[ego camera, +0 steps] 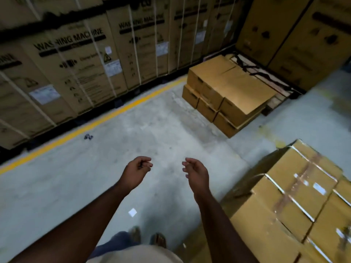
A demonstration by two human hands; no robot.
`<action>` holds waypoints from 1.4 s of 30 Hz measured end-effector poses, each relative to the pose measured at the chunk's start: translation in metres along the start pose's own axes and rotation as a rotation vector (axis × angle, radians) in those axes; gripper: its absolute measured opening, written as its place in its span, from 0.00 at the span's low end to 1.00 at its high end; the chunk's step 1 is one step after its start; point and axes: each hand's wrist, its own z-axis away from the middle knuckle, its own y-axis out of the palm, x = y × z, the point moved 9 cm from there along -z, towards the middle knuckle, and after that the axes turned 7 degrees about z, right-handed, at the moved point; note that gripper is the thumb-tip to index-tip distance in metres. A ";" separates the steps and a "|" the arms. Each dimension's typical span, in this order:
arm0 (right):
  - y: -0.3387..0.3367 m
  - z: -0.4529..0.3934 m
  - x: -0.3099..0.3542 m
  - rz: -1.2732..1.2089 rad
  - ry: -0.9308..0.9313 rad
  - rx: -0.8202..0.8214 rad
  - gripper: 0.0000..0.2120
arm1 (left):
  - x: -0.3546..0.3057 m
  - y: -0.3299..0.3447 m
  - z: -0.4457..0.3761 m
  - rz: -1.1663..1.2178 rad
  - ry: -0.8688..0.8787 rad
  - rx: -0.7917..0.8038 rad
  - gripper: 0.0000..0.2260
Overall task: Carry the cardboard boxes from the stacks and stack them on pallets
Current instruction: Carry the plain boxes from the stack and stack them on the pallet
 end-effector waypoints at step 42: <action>-0.045 -0.943 0.272 -0.017 0.299 -0.232 0.08 | -0.310 0.331 -0.999 -0.316 -0.074 0.465 0.16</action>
